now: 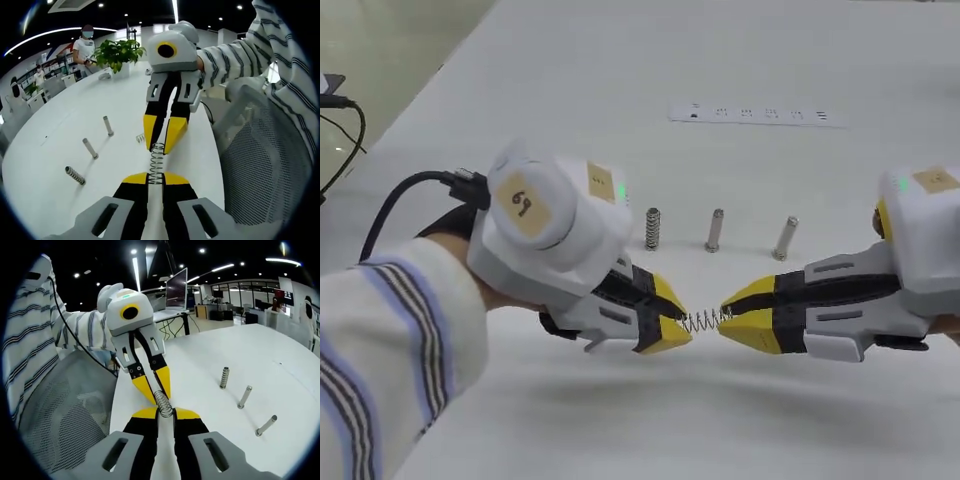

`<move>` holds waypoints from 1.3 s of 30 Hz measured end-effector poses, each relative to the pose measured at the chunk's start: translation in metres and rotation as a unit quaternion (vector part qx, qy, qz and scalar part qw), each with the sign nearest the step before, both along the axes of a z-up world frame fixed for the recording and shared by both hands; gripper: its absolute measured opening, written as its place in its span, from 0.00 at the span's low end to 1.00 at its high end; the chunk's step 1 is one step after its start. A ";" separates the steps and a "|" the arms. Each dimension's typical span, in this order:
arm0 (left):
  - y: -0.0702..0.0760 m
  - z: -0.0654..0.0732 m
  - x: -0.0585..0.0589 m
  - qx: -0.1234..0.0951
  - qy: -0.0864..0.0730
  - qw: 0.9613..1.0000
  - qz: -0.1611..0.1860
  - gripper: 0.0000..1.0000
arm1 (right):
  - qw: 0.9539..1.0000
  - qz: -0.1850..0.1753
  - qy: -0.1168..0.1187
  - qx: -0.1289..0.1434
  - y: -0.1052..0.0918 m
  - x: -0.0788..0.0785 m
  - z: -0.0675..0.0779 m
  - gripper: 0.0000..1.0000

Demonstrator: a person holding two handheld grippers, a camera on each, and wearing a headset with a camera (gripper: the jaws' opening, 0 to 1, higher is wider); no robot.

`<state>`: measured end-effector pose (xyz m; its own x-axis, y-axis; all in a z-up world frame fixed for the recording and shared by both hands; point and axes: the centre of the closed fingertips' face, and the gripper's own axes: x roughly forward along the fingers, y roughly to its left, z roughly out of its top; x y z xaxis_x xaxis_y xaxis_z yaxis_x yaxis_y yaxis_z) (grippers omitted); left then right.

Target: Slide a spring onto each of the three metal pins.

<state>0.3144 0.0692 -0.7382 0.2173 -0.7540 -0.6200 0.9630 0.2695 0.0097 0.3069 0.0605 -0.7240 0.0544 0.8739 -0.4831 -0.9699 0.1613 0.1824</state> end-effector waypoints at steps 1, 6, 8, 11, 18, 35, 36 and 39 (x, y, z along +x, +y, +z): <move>-0.001 0.000 0.001 -0.002 -0.002 1.000 0.000 0.02 | 1.000 -0.001 -0.001 -0.001 -0.001 0.000 0.001 0.08; -0.007 0.001 0.003 -0.023 -0.005 1.000 0.003 0.02 | 1.000 -0.001 -0.007 -0.018 -0.006 0.003 0.003 0.07; -0.009 0.001 0.003 -0.031 -0.005 1.000 0.004 0.02 | 1.000 0.004 -0.011 -0.028 -0.007 0.003 0.003 0.07; -0.013 0.000 0.003 -0.048 -0.002 0.999 0.011 0.02 | 0.999 0.013 -0.018 -0.042 -0.008 0.003 0.006 0.07; -0.019 -0.001 0.003 -0.069 0.005 0.998 0.013 0.02 | 0.997 0.025 -0.023 -0.074 -0.009 0.003 0.010 0.07; -0.041 -0.001 0.000 -0.094 -0.005 0.995 -0.011 0.02 | 0.983 0.088 -0.063 -0.148 -0.012 -0.007 0.019 0.07; -0.042 -0.001 0.000 -0.094 -0.007 0.995 -0.013 0.02 | 0.982 0.090 -0.065 -0.151 -0.012 -0.007 0.019 0.07; -0.047 0.000 -0.001 -0.103 -0.007 0.995 -0.016 0.02 | 0.978 0.101 -0.075 -0.164 -0.014 -0.008 0.020 0.07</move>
